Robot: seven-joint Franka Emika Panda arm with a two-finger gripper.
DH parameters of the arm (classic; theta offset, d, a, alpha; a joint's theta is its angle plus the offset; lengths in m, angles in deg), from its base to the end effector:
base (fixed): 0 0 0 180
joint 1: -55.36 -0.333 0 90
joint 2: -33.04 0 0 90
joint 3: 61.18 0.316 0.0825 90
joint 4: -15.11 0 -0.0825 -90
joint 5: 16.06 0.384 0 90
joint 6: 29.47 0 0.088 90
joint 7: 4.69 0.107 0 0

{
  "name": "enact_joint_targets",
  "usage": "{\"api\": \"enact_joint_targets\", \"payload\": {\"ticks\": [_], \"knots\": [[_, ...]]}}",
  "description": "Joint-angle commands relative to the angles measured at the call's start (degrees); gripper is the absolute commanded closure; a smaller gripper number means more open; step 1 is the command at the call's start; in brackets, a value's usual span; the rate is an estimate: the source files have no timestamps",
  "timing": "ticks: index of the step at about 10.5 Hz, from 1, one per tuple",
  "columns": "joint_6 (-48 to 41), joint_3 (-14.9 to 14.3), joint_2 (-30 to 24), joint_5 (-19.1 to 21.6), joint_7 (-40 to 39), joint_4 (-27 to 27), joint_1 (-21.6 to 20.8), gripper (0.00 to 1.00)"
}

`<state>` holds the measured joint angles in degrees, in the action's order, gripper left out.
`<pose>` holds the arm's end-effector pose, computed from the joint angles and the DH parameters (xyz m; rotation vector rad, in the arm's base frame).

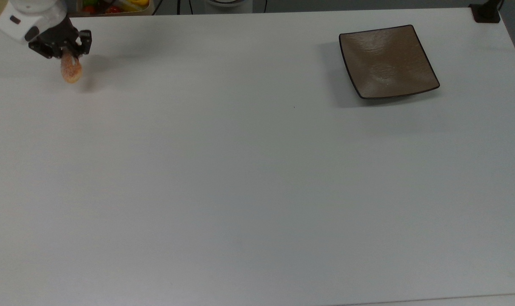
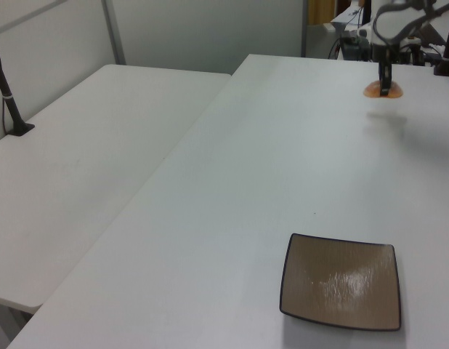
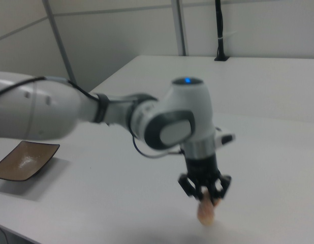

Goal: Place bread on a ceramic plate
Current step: 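Lift the bread roll and carry it over the brown plate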

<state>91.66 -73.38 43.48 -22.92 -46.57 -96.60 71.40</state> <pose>0.5222 -0.2820 0.3886 2.9970 0.4590 -0.1407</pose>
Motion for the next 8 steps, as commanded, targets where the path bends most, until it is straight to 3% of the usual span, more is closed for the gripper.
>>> {"api": "enact_joint_targets", "payload": {"ticks": [1, 3, 5, 8], "knots": [[-13.6, 0.1, -7.6, 1.9, 0.0, 4.2, -3.5, 1.0], [-20.4, 0.4, -11.0, 5.3, 0.2, 6.6, -5.9, 1.0], [-27.1, 1.6, -13.7, 5.6, 2.0, 9.9, -8.2, 0.99], [-32.6, 9.8, -15.2, 6.8, 10.4, 13.5, -9.0, 0.99]]}}
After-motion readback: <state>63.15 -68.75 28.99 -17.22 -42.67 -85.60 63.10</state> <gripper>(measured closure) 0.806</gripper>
